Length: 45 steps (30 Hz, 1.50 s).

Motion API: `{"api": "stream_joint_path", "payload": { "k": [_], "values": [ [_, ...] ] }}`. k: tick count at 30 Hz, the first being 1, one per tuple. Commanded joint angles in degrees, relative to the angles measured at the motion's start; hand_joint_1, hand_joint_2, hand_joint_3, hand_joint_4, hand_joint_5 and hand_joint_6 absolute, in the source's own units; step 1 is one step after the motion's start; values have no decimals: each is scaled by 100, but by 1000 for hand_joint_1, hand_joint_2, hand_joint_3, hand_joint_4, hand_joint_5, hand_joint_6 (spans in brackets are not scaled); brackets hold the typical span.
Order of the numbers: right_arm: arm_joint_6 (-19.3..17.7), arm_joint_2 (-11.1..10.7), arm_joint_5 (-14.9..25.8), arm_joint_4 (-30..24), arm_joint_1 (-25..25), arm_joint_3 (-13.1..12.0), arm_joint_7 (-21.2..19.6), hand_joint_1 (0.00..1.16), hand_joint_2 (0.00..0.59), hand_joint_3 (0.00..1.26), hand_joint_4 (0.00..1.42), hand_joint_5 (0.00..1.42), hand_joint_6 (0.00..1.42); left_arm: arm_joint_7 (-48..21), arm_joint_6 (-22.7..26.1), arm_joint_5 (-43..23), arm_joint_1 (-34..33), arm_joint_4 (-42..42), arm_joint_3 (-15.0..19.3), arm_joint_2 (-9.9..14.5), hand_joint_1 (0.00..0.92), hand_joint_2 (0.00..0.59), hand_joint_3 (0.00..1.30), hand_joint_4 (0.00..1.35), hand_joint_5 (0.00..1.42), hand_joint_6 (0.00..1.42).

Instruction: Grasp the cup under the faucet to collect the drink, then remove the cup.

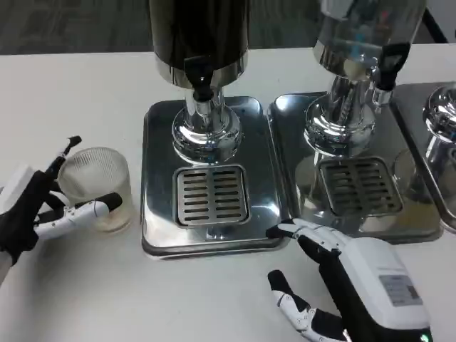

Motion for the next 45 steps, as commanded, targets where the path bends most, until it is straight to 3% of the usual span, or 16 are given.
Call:
{"api": "stream_joint_path", "payload": {
  "k": [1, 9, 15, 22, 45],
  "values": [
    [38, -5, 97, -43, -8, -65, 66, 512, 417, 342, 237, 261, 341, -281, 105, 59, 55, 134, -120, -169, 234, 83, 109, 237, 496, 681],
    [33, -8, 133, -62, 16, -71, 95, 510, 417, 347, 243, 262, 343, -197, 76, -45, 53, 137, -95, -255, 229, 126, 246, 340, 639, 889],
    [56, 27, 249, -148, 50, -82, 173, 500, 420, 347, 246, 262, 344, -1, 19, -61, 78, 120, -75, -294, 246, 157, 398, 507, 769, 1067],
    [63, -1, 292, -119, 8, -94, 271, 475, 429, 338, 248, 262, 344, 253, -31, -89, 148, 102, -15, -288, 251, 172, 525, 610, 870, 1173],
    [51, -24, 426, -105, -61, -101, 395, 459, 431, 339, 247, 271, 353, 810, -402, -133, 426, -57, 242, -78, 246, 171, 573, 666, 912, 1217]
  ]
}}
